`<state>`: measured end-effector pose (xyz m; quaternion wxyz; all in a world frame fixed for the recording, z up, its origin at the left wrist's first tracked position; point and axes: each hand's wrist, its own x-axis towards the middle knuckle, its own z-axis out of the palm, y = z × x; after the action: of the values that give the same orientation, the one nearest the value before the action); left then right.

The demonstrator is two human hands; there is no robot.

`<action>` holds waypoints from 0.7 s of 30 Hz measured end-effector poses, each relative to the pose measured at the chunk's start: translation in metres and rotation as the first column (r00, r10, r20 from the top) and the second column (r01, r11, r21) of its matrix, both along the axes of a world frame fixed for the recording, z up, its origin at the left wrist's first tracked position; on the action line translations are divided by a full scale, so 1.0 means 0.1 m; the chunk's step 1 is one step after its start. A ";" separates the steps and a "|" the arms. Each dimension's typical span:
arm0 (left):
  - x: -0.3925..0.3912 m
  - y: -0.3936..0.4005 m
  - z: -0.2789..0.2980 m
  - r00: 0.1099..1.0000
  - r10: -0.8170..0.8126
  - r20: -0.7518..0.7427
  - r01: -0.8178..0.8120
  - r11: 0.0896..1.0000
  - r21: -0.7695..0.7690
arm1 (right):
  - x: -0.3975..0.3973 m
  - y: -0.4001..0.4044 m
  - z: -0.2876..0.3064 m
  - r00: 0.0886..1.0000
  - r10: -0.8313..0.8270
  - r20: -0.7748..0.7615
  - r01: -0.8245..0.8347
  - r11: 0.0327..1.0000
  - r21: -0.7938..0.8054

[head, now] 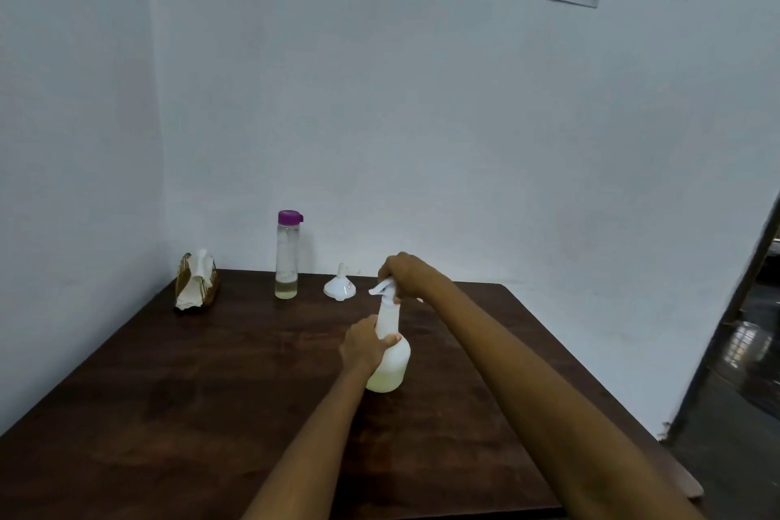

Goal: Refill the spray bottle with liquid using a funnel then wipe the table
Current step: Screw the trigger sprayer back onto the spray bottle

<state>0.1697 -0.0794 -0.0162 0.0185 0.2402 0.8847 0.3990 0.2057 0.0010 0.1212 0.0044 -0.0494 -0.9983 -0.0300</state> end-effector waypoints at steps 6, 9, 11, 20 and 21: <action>0.00 -0.02 -0.02 1.000 -0.002 -0.010 0.002 0.999 0.043 | -0.19 0.07 0.08 0.984 -0.164 0.066 0.170 0.981 -0.091; -0.01 -0.03 -0.06 1.000 0.004 -0.020 -0.002 0.998 0.064 | -0.30 -0.02 -0.07 0.946 -0.322 0.029 0.323 0.933 -0.161; -0.02 -0.04 -0.09 1.000 0.014 -0.018 -0.012 0.997 0.082 | -0.35 -0.09 -0.17 0.917 -0.398 0.005 0.392 0.901 -0.186; -0.08 -0.06 -0.17 0.995 0.018 0.094 -0.031 0.990 0.140 | -0.15 -0.01 -0.19 0.995 -0.084 0.059 0.098 0.620 -0.778; -0.08 -0.05 -0.16 0.996 0.016 0.091 -0.029 0.990 0.138 | -0.12 0.06 -0.23 0.996 -0.083 0.019 0.055 0.465 -0.884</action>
<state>0.1612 -0.0848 -0.0327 0.0371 0.2127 0.8557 0.4703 0.1933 0.0071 0.0981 -0.0096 -0.0852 -0.8676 0.4897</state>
